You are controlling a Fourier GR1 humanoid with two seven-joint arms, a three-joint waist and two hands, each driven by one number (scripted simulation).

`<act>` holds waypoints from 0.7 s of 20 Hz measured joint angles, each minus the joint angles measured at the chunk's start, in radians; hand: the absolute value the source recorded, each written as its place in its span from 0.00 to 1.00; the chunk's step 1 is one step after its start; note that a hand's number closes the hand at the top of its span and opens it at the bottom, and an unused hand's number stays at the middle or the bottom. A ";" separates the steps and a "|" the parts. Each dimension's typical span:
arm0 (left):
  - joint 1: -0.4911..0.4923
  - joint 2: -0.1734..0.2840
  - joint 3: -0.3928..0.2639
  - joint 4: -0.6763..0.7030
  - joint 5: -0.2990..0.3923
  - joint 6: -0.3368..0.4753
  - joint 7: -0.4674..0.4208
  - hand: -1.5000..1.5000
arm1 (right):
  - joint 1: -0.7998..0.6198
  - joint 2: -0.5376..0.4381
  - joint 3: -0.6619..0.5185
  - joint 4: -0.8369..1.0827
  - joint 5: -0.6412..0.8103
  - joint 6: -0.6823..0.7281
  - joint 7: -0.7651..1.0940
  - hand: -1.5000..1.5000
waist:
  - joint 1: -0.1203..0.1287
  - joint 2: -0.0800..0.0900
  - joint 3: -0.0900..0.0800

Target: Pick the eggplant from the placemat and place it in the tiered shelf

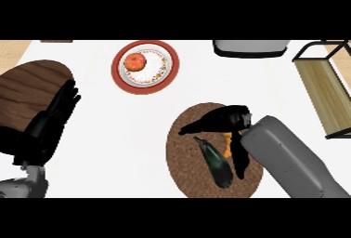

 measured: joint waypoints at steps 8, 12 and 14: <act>0.010 -0.029 0.008 -0.024 -0.027 -0.006 0.015 0.50 | 0.016 -0.005 0.042 -0.015 0.166 -0.040 -0.022 0.00 | 0.000 0.000 0.000; 0.004 -0.036 0.023 -0.006 -0.042 -0.019 0.001 0.50 | 0.005 -0.006 0.044 0.030 0.224 -0.040 -0.048 0.00 | 0.002 0.000 0.000; 0.019 -0.040 0.025 -0.023 -0.047 -0.028 0.004 0.50 | -0.004 0.009 0.040 0.062 0.248 -0.044 -0.059 0.00 | 0.003 0.001 0.000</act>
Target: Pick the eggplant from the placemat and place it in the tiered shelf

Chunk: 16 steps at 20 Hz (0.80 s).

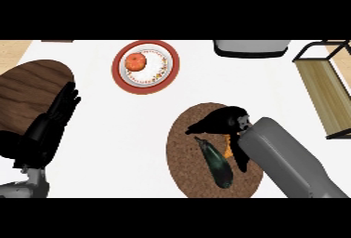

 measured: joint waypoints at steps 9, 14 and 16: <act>-0.024 -0.031 0.015 -0.006 -0.021 -0.010 0.037 0.50 | 0.042 0.006 0.023 0.018 0.087 -0.020 -0.049 0.00 | -0.002 -0.002 0.000; -0.017 -0.034 0.026 -0.013 -0.021 -0.028 0.024 0.50 | 0.050 0.012 0.042 0.061 0.114 -0.049 -0.089 0.00 | -0.001 -0.013 -0.005; -0.007 -0.037 0.025 -0.023 -0.024 -0.030 0.028 0.50 | 0.057 0.006 0.055 0.070 0.123 -0.067 -0.113 0.00 | 0.000 -0.019 -0.006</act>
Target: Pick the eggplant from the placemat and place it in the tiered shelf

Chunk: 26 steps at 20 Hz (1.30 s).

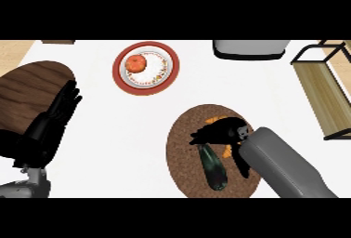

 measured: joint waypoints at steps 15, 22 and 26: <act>0.009 -0.014 0.009 0.003 -0.011 -0.018 -0.014 0.50 | 0.046 -0.008 0.011 0.047 0.045 -0.195 -0.120 1.00 | 0.000 -0.020 -0.008; 0.011 -0.023 0.008 0.009 -0.032 -0.015 -0.028 0.50 | 0.048 0.000 -0.027 0.083 0.092 -0.354 -0.228 1.00 | 0.001 -0.019 -0.008; -0.005 -0.024 0.017 0.015 -0.031 -0.016 -0.017 0.50 | 0.036 0.030 -0.084 0.111 0.085 -0.412 -0.250 1.00 | 0.000 -0.011 -0.005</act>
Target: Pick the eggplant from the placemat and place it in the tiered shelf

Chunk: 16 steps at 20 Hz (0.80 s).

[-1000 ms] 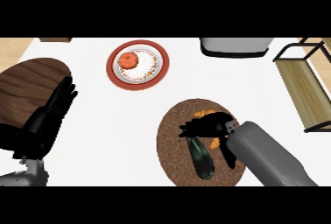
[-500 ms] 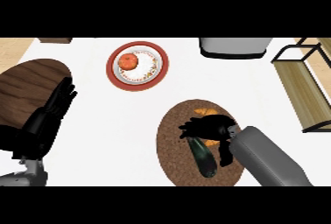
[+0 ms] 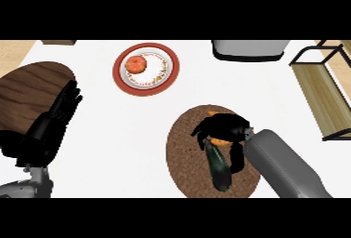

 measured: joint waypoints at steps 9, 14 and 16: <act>0.020 0.000 0.019 0.011 -0.007 0.012 -0.011 0.50 | -0.061 -0.057 -0.369 0.119 -0.105 -0.120 0.338 1.00 | -0.067 0.023 0.005; 0.028 0.004 0.030 0.011 -0.008 0.019 -0.009 0.50 | -0.120 -0.145 -0.545 0.162 -0.094 -0.293 0.613 1.00 | -0.096 0.020 -0.001; 0.029 0.006 0.034 0.010 -0.009 0.020 -0.008 0.50 | -0.152 -0.182 -0.600 0.171 -0.072 -0.371 0.732 1.00 | -0.093 0.020 -0.004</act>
